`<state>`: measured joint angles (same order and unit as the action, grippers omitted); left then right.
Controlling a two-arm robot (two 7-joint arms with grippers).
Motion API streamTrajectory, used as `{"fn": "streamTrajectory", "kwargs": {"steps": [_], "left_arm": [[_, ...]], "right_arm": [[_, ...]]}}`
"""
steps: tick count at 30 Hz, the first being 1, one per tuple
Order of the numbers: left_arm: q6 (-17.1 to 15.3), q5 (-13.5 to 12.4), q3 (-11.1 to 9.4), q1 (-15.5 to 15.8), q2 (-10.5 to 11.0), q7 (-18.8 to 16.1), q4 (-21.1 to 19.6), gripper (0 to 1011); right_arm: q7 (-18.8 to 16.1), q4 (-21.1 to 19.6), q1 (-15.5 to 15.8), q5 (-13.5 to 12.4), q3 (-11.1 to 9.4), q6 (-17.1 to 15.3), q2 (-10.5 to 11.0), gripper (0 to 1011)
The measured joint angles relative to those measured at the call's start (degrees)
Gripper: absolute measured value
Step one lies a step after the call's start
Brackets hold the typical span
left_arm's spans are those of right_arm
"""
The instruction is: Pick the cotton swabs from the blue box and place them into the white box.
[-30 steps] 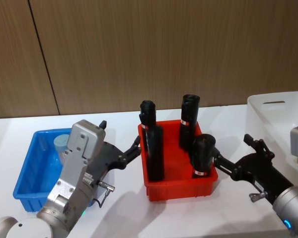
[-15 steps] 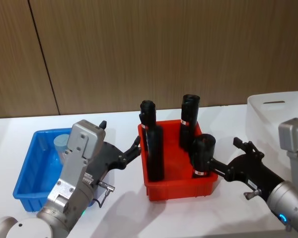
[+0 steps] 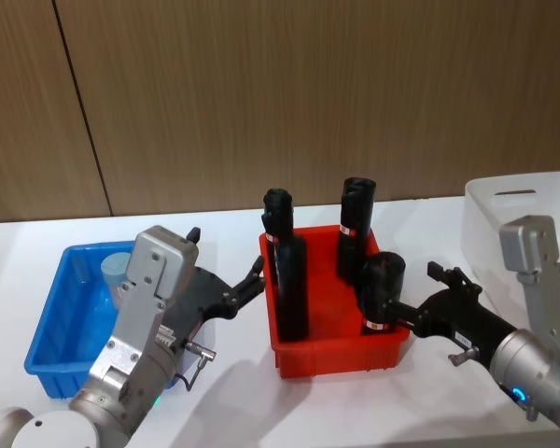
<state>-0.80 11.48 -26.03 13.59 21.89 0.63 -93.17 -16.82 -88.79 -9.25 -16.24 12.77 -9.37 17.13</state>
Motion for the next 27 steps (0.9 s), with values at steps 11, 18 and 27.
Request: {"fn": "streamTrajectory", "kwargs": {"steps": [11,18,27], "left_arm": [[0.00,0.00,0.00,0.00,0.00,0.00,0.00,1000],[0.00,0.00,0.00,0.00,0.00,0.00,0.00,1000],[0.01,0.00,0.00,0.00,0.00,0.00,0.00,1000]], "right_arm": [[-0.73,5.07,-3.15,1.38,0.02,-0.13,-0.94,1002],[-0.89,8.11,-5.18,2.21,0.10,-0.11,-1.61,1002],[-1.30,11.92,-7.86,3.42,0.62,-0.22,-2.82,1002]]}}
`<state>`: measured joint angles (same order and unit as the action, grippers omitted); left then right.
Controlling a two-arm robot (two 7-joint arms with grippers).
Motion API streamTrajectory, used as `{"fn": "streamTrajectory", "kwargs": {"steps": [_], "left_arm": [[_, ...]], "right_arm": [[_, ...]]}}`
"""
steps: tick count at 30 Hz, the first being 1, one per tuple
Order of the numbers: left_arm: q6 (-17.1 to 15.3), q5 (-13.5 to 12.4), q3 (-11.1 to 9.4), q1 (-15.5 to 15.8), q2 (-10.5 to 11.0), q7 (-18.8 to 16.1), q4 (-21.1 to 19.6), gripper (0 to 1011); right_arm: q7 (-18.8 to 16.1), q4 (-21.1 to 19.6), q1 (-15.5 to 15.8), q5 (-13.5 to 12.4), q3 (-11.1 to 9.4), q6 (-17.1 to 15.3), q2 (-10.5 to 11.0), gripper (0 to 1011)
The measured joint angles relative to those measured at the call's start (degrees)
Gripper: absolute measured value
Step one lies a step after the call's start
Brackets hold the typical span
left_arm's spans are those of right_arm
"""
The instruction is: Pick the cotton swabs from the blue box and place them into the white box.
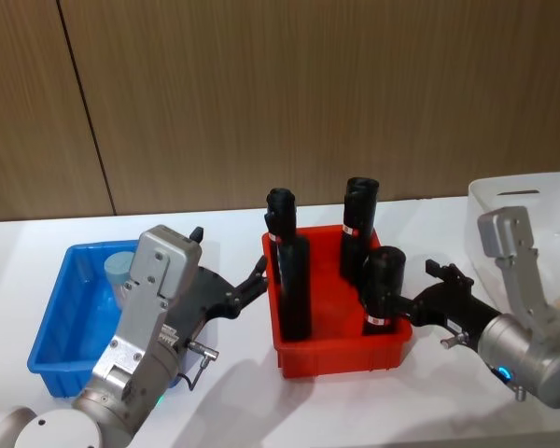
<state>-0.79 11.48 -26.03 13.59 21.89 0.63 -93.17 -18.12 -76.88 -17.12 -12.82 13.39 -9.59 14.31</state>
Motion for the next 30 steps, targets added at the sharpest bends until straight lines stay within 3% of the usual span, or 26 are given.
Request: {"fn": "streamTrajectory", "kwargs": {"steps": [23,30], "left_arm": [[0.00,0.00,0.00,0.00,0.00,0.00,0.00,1000],[0.00,0.00,0.00,0.00,0.00,0.00,0.00,1000]], "right_arm": [[-2.89,4.77,-4.06,0.14,1.33,0.16,-2.27,1002],[-3.83,5.64,-4.85,-0.09,1.65,-0.02,-2.71,860]]}}
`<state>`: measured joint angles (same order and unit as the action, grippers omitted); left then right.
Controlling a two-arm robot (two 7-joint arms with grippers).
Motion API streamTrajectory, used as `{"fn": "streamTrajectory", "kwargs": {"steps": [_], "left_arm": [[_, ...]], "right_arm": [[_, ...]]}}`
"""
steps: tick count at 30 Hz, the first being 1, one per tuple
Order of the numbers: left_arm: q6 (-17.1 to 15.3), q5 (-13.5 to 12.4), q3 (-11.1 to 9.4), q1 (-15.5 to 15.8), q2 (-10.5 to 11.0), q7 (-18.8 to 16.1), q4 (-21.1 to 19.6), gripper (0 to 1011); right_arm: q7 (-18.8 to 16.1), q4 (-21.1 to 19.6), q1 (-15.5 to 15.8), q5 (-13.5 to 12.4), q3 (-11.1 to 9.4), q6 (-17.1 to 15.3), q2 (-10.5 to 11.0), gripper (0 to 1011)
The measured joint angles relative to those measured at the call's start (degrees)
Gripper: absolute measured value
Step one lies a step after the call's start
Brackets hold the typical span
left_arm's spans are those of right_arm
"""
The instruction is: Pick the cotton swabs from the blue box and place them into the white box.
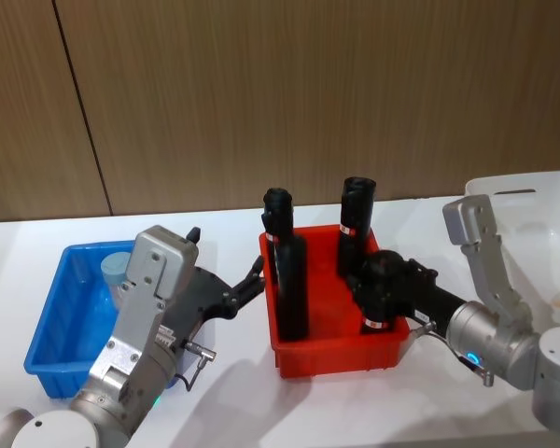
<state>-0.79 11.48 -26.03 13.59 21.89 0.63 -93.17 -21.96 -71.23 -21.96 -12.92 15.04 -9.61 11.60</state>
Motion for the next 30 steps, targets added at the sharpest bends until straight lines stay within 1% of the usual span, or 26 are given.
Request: {"fn": "streamTrajectory", "kwargs": {"steps": [2,4,5,6,7,8,18,22,30], "left_arm": [[0.00,0.00,0.00,0.00,0.00,0.00,0.00,1000],[0.00,0.00,0.00,0.00,0.00,0.00,0.00,1000],[0.00,0.00,0.00,0.00,0.00,0.00,0.00,1000],[0.00,0.00,0.00,0.00,0.00,0.00,0.00,1000],[0.00,0.00,0.00,0.00,0.00,0.00,0.00,999],[0.00,0.00,0.00,0.00,0.00,0.00,0.00,999],[0.00,0.00,0.00,0.00,0.00,0.00,0.00,1000],[0.00,0.00,0.00,0.00,0.00,0.00,0.00,1000],[0.00,0.00,0.00,0.00,0.00,0.00,0.00,1000]], "right_arm": [[-0.19,0.13,-0.13,-0.11,0.04,-0.01,-0.06,782],[-0.44,0.29,-0.27,-0.23,0.12,-0.03,-0.15,730],[-0.53,0.32,-0.31,-0.25,0.14,-0.03,-0.17,730],[-0.67,0.36,-0.37,-0.29,0.17,-0.04,-0.19,673],[-0.74,0.37,-0.40,-0.31,0.20,-0.04,-0.20,649],[-0.91,0.38,-0.43,-0.35,0.22,-0.06,-0.22,591],[-1.20,-0.71,-0.30,-1.08,0.25,-0.11,-0.14,538],[-1.12,-1.40,-0.16,-1.27,0.16,-0.05,0.00,538],[0.14,-4.67,0.16,-2.17,-0.69,0.65,0.73,538]]}}
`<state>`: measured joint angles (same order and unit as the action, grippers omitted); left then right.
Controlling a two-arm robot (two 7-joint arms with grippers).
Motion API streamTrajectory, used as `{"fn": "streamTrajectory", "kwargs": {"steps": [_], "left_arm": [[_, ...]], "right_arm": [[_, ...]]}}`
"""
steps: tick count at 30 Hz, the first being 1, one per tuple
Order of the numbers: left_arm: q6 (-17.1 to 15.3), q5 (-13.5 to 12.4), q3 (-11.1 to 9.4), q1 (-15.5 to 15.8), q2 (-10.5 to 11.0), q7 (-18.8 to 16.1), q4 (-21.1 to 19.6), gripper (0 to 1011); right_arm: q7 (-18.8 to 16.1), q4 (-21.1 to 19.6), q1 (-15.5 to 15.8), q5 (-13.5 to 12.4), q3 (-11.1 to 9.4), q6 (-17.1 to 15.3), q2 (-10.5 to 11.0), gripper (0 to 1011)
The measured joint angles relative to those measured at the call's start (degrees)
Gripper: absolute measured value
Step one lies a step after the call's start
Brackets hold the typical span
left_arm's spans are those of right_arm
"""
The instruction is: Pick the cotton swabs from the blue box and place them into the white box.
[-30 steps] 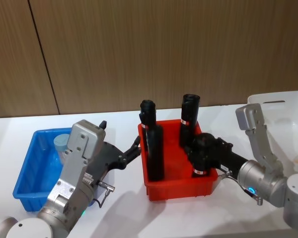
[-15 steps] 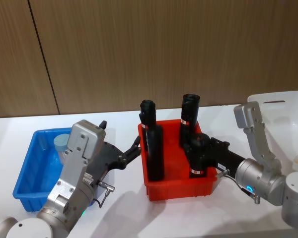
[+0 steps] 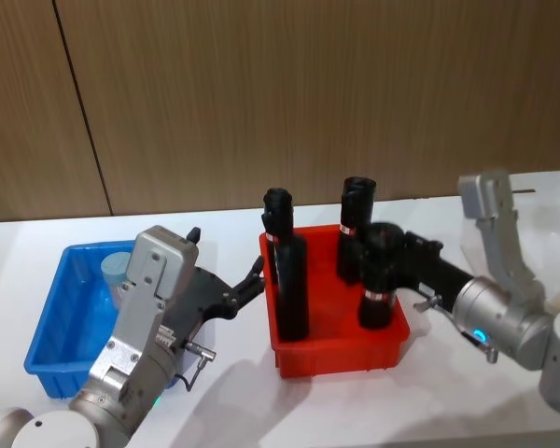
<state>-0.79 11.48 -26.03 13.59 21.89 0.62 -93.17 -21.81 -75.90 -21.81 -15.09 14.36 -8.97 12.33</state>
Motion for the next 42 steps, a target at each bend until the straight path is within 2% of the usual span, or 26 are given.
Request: {"fn": "streamTrajectory", "kwargs": {"steps": [7,15,16,20,29,42], "left_arm": [[0.00,0.00,0.00,0.00,0.00,0.00,0.00,1000],[0.00,0.00,0.00,0.00,0.00,0.00,0.00,1000],[0.00,0.00,0.00,0.00,0.00,0.00,0.00,999],[0.00,0.00,0.00,0.00,0.00,0.00,0.00,1000],[0.00,0.00,0.00,0.00,0.00,0.00,0.00,1000],[0.00,0.00,0.00,0.00,0.00,0.00,0.00,999]], "right_arm": [[1.68,-4.08,0.00,-0.84,-1.59,0.26,1.33,538],[3.29,-6.92,-0.26,-1.27,-3.19,0.28,2.67,536],[4.05,-8.04,-0.39,-1.29,-4.01,0.24,3.42,538],[5.14,-9.12,-0.62,-1.21,-5.04,0.15,4.36,538],[7.16,-9.12,-1.26,0.22,-6.71,0.13,5.92,538],[9.42,-4.93,-3.22,2.33,-8.88,0.61,7.76,538]]}}
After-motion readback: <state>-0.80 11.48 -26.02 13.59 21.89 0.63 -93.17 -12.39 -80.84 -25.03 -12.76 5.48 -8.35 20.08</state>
